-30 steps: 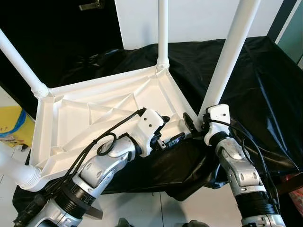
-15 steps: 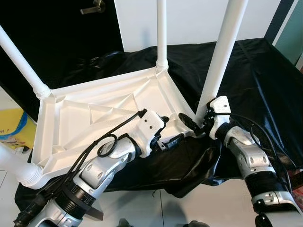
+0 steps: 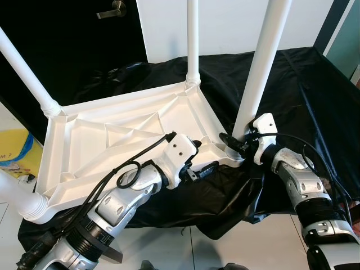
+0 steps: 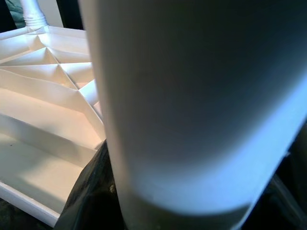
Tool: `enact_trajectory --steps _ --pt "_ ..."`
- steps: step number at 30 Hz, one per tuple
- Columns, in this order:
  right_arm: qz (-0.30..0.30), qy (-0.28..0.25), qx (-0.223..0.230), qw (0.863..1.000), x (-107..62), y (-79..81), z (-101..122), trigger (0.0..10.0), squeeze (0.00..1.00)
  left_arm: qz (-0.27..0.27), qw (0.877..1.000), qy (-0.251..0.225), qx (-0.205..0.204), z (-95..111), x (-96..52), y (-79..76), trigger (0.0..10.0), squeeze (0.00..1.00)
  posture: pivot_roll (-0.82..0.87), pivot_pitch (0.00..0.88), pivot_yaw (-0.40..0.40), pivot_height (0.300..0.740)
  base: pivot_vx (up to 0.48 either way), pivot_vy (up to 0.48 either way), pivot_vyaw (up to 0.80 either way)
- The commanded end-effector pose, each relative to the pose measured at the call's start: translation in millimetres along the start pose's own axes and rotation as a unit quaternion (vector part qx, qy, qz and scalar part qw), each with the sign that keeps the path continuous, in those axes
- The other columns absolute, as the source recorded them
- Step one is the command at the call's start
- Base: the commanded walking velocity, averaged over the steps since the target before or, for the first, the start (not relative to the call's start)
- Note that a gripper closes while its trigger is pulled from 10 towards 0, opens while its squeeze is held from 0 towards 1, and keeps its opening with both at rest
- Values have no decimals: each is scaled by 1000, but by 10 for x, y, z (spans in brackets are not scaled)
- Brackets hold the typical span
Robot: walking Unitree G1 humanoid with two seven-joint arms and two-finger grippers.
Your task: Building children table
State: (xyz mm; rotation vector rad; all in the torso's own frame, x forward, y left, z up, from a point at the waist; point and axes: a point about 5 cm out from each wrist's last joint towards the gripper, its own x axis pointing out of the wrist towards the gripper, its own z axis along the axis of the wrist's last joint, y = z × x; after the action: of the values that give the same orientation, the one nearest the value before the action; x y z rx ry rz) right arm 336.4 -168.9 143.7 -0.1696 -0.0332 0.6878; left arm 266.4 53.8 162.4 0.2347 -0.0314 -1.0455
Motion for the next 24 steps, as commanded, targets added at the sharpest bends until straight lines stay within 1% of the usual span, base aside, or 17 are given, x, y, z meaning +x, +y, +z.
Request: enact_trajectory --steps 1,4,6,9,11,12,14,17,18,20,23,24 --pt "1 16 11 1000 32 69 -98 10000 0 -77 997 0 3 -16 -45 -58 10000 0 -37 38 35 740 0 0 0" --pt "-9 15 14 1000 31 70 -103 10000 0 -76 997 0 2 -18 -50 -56 10000 0 -37 42 34 740 0 0 0" --pt "-29 15 17 999 21 81 -119 10000 0 -73 997 0 0 -21 -57 -55 10000 0 -36 45 32 740 0 0 0" --pt "-34 14 17 999 17 85 -125 10000 0 -72 997 0 0 -22 -58 -56 10000 0 -36 45 32 740 0 0 0" --pt "-63 5 9 998 -2 65 -117 10000 0 -70 998 1 -2 -34 -73 -63 10000 0 -38 54 24 740 0 0 0" --pt "-63 5 9 998 -2 65 -117 10000 0 -70 998 1 -2 -34 -73 -63 10000 0 -38 54 24 740 0 0 0" --pt "-88 -3 9 996 -20 42 -105 10000 0 -67 998 2 -5 -47 -90 -66 10000 0 -39 56 21 740 0 0 0" --pt "-102 -4 6 995 -30 31 -101 10000 0 -66 998 3 -6 -53 -95 -65 10000 0 -41 54 18 740 0 0 0" --pt "-128 -10 9 992 -39 41 -93 10000 0 -63 998 4 -7 -61 -101 -57 10000 0 -43 49 16 740 0 0 0" --pt "-134 -12 9 991 -40 48 -91 10000 0 -62 998 4 -7 -62 -103 -55 10000 0 -43 49 16 740 0 0 0" --pt "-166 -20 7 986 -36 124 -91 10000 0 -57 998 5 -8 -72 -124 -36 10000 0 -48 41 14 740 0 0 0" --pt "-179 -22 15 983 -35 156 -97 10000 0 -56 998 6 -8 -76 -131 -31 10000 0 -48 38 13 740 0 0 0"
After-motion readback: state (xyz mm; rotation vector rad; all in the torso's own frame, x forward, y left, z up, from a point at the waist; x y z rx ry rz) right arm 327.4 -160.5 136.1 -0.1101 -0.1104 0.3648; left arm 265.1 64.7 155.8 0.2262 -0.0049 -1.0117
